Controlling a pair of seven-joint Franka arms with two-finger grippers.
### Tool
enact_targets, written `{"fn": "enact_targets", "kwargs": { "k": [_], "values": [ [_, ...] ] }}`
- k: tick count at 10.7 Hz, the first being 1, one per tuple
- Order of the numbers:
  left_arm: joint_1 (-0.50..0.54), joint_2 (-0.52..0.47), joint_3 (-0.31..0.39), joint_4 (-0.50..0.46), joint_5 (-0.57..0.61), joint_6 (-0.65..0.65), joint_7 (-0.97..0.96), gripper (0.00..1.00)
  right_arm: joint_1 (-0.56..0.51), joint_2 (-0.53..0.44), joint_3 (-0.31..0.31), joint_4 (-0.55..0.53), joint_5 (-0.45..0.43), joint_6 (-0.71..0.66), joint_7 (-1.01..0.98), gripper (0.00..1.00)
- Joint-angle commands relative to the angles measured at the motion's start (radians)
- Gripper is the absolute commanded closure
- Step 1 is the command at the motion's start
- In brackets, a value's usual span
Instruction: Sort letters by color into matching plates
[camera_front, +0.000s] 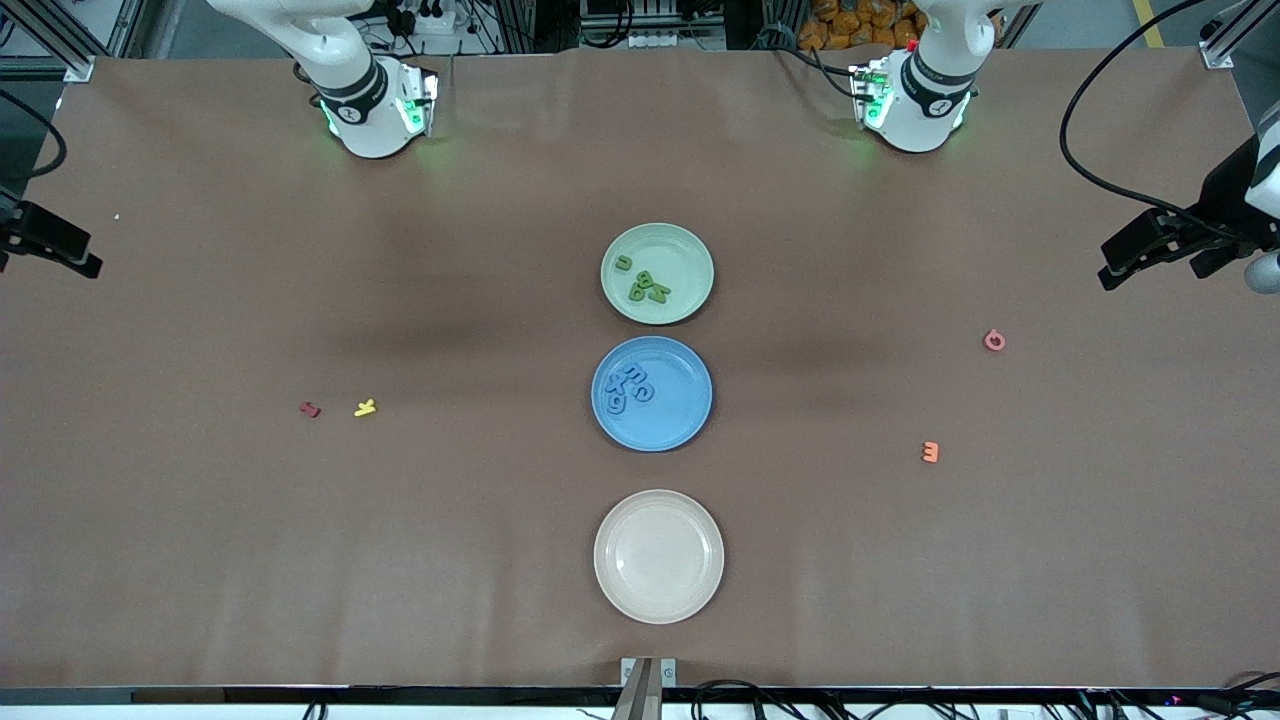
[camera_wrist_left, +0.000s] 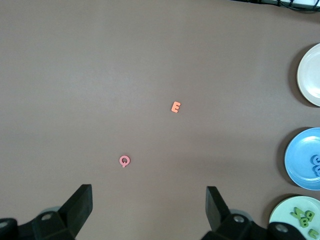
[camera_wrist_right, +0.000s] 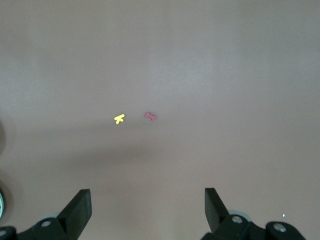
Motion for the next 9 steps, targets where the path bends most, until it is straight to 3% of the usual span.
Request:
{"fn": "enact_targets", "kwargs": {
  "k": [1,3,9],
  "values": [
    [-0.032,-0.022,0.009,-0.012,0.025,0.006,0.004,0.00,0.010,-0.018,0.002,-0.024,-0.004,0.009,0.013,0.00],
    [-0.086,-0.022,0.054,-0.012,0.025,0.000,0.000,0.00,0.023,-0.017,0.001,-0.021,-0.004,0.009,0.013,0.00],
    [-0.072,-0.007,0.046,-0.009,0.002,0.001,0.007,0.00,0.049,-0.013,-0.013,-0.018,-0.004,-0.001,0.072,0.00]
  ]
}}
